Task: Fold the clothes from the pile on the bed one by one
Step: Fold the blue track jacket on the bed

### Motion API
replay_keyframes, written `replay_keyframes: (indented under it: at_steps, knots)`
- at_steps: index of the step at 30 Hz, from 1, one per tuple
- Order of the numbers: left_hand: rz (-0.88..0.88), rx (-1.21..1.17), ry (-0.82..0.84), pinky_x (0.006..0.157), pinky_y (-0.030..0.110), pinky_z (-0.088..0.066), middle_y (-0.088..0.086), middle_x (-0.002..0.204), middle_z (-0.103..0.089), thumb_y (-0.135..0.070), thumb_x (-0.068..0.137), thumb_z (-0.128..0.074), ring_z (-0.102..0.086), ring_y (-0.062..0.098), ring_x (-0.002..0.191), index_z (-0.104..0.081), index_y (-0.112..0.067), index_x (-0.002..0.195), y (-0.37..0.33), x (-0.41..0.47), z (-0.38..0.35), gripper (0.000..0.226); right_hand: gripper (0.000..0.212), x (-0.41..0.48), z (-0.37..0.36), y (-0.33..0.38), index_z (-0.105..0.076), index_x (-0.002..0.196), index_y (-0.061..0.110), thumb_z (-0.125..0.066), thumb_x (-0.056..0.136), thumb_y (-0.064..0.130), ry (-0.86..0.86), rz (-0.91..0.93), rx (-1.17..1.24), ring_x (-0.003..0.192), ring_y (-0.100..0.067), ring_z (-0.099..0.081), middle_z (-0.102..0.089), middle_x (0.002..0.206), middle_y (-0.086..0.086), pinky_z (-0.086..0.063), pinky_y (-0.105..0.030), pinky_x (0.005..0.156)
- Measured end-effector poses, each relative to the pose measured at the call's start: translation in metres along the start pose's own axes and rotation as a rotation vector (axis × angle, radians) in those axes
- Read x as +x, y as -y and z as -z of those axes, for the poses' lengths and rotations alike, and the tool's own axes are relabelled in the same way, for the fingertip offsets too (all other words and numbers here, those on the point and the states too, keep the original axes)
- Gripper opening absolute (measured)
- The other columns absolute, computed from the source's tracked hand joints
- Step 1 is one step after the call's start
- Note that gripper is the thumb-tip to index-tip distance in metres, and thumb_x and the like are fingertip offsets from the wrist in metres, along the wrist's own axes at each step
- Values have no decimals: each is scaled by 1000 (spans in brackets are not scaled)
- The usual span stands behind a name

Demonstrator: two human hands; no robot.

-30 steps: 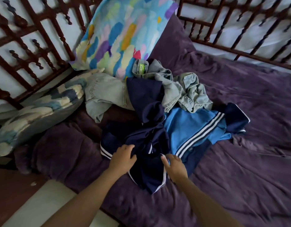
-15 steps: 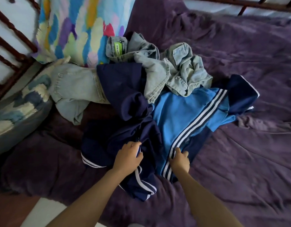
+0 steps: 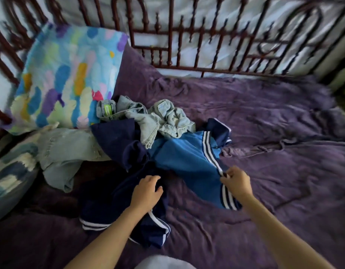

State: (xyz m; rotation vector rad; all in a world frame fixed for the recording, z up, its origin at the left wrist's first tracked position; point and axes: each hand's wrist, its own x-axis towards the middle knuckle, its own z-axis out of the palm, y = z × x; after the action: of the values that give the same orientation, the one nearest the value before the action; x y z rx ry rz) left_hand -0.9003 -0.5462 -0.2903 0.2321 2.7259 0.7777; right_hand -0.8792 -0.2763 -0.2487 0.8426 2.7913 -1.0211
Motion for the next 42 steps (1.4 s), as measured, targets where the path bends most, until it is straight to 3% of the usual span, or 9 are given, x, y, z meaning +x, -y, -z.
replay_keyframes:
  at_steps: [9,14,18,24,27,30,33,38,42]
  knots:
    - [-265,18,-45,103,36,-39,5,143,-39,-40,90,-56,-39,23,129,-31,-18,144,-79,-24,-1,64,12,-69,202,43,-60,77,10,-72,75,10,-504,281,55,69,-19,-51,-57,71,-2,-29,-23,55]
    - [-298,157,-160,103,37,-36,7,151,-23,-55,84,-57,-28,25,135,-13,-20,149,-121,-40,-15,86,16,-103,241,52,-59,70,17,-72,73,10,-520,480,64,54,-2,-46,-52,60,13,-33,-7,48]
    - [-264,101,-375,100,40,-35,10,151,-25,-51,80,-64,-29,30,134,-19,-17,148,-159,-39,-16,89,15,-109,278,33,-58,72,17,-70,75,9,-536,557,136,59,0,-46,-53,64,14,-35,-15,55]
    - [-229,108,-438,100,36,-31,1,143,-38,-41,91,-52,-36,22,129,-34,-20,142,-246,-30,-41,58,7,-94,384,-33,-61,79,14,-65,78,8,-753,532,427,56,3,-46,-52,65,10,-37,-2,48]
    - [-345,-33,-486,83,32,-37,0,107,-66,-26,92,-54,-59,21,101,-63,-15,113,-294,-32,-52,26,17,-82,436,-63,-56,69,25,-64,77,13,-885,472,570,56,5,-45,-51,65,11,-35,0,48]
    - [-459,-106,-499,61,26,-36,1,74,-69,-15,88,-59,-64,22,71,-70,-10,86,-334,-38,-59,12,9,-64,466,-97,-62,84,16,-63,76,15,-966,402,673,57,3,-44,-50,65,11,-36,-2,48]
    - [-462,-73,-451,55,18,-28,-2,80,-69,-20,90,-56,-60,15,72,-68,-14,89,-360,-37,-71,13,16,-38,467,-138,-61,92,15,-64,77,20,-981,284,702,61,1,-45,-50,68,10,-38,-6,52]
    - [-330,86,-191,62,30,-34,0,88,-67,-24,92,-50,-62,23,88,-57,-23,83,-358,-37,-123,11,16,3,407,-209,-59,84,12,-70,80,23,-846,16,561,83,-18,-54,-58,87,-5,-46,-33,80]
    - [-117,26,-74,70,31,-45,2,98,-70,-23,91,-52,-62,24,93,-60,-20,86,-333,-41,-155,10,14,20,343,-259,-60,81,11,-70,81,20,-647,-76,459,79,-19,-54,-61,84,-6,-40,-30,72]
